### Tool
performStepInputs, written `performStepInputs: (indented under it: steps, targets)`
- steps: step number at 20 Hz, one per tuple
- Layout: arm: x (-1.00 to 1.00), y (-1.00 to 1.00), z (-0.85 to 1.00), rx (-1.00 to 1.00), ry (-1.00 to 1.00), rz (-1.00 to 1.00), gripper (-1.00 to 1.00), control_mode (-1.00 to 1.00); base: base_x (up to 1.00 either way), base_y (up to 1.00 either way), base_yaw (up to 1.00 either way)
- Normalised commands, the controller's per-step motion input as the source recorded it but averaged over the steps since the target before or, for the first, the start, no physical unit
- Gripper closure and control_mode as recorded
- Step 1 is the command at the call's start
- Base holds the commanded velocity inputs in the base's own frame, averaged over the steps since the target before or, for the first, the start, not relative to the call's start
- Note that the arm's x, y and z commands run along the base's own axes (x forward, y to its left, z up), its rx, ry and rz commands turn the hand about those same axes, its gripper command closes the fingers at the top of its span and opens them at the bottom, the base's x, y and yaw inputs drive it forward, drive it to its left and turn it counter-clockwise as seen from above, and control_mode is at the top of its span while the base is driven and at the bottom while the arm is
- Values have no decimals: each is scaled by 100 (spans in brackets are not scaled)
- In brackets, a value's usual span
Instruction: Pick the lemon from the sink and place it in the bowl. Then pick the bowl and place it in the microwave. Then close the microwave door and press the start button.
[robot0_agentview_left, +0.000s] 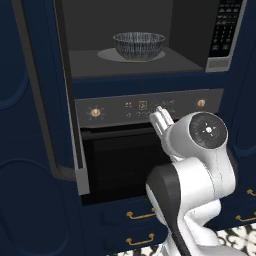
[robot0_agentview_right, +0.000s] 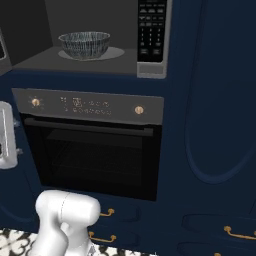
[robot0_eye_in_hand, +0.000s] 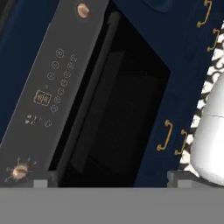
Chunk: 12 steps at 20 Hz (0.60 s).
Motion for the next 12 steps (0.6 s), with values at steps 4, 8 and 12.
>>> performStepInputs:
  steps: [4, 8, 12]
  targets:
    - [-73, 38, -74, 7, 14, 0, -100, -100, 0, 0, 0]
    - [-57, 51, -90, 2, 1, 0, -100, -100, 0, 0, 0]
    - [-97, 23, -50, 0, -25, 2, -100, -100, 0, 0, 0]
